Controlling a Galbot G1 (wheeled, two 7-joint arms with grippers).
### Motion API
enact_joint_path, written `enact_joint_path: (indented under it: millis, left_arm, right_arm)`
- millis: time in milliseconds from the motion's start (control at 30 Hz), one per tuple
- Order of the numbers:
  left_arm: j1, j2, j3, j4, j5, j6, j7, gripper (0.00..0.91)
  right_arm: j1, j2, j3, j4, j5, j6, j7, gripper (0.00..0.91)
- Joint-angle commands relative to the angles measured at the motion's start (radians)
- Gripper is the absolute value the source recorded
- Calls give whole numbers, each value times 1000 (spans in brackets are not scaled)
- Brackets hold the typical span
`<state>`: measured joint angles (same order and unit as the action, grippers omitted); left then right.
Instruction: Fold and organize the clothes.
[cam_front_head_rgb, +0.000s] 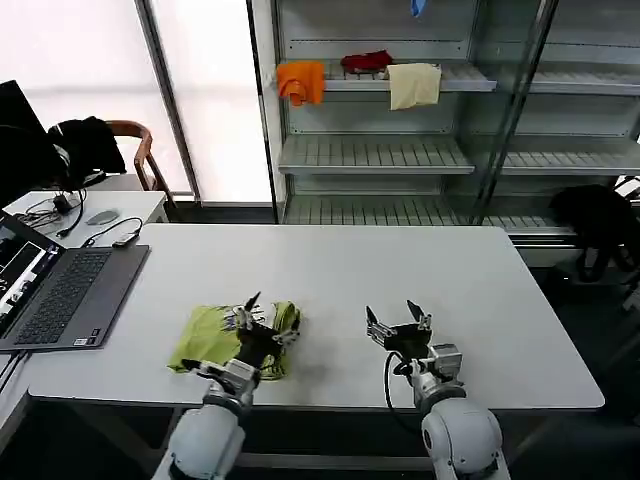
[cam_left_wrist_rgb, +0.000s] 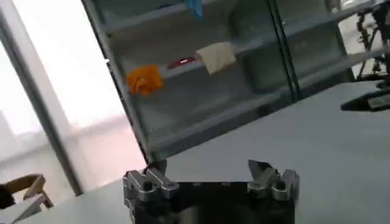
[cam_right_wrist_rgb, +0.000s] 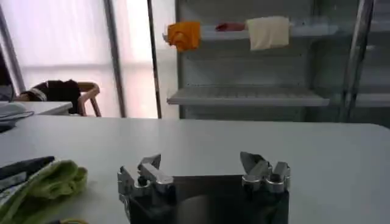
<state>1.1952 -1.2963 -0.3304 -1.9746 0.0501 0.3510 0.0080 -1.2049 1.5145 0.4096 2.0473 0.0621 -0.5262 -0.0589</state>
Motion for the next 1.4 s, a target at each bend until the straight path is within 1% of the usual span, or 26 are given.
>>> enact_joint_path:
  millis: [33,100,200,400,833,1100,1400]
  left_arm:
    - [46,115,-342,24,-436,94,68,907]
    - [52,112,-351,32,-500,138,66,907]
    - [57,102,-345,42,-499,155,75,907]
    - [44,91,-330,41,-498,226,77,907]
    - [30,91,-334,108,-479,200,76,907]
    - [35,66,-313,131,-484,194,78,907]
    - [34,57,-309,154,-490,171,83,907]
  right_arm:
    - [4,4,-4,-12,-7,3,0,907]
    - [7,5,-5,-12,-8,2,0,907]
    - [7,4,-4,-10,-8,2,1,907]
    - [4,-1,6,-8,-7,3,0,907]
    - [10,3,4,-30,-9,12,1,907]
    - [12,-2,5,-30,-10,12,2,907]
    - [12,-3,5,-37,-12,13,2,907]
